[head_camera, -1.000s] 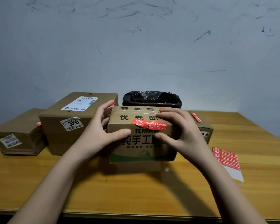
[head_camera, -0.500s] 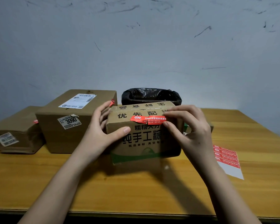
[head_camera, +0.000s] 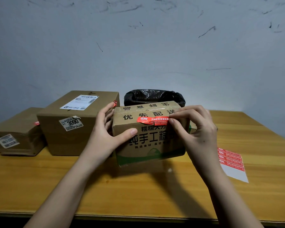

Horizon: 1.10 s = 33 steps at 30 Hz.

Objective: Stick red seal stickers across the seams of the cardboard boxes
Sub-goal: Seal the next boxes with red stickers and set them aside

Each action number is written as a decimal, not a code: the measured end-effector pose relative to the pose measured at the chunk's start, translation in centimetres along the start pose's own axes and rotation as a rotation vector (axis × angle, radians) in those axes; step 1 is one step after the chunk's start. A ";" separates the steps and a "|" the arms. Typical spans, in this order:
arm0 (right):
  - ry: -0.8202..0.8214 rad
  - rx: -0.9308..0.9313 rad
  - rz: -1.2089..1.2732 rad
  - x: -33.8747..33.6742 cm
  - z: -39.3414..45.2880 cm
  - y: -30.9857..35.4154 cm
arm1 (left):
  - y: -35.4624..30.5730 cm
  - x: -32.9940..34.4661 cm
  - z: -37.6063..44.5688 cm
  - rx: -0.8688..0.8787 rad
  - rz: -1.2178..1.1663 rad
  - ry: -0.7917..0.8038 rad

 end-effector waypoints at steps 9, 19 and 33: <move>-0.076 -0.083 -0.187 0.2 -0.2 0.5 | -0.1 0.2 -0.3 -0.003 0.001 -0.008; -0.104 -0.137 -0.272 0.7 -0.5 2.2 | 0.0 0.4 -0.1 -0.005 -0.004 -0.002; -0.032 0.080 -0.191 0.0 0.6 1.4 | 0.1 0.3 -0.2 0.028 0.063 -0.064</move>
Point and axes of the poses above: each hand's wrist, its own z-axis towards the middle knuckle, its own x-axis out of the palm, y = z × x, the point moved 2 cm from there along z, towards the middle knuckle, and after that the axes turned 1 degree about y, right-handed, at the moved point
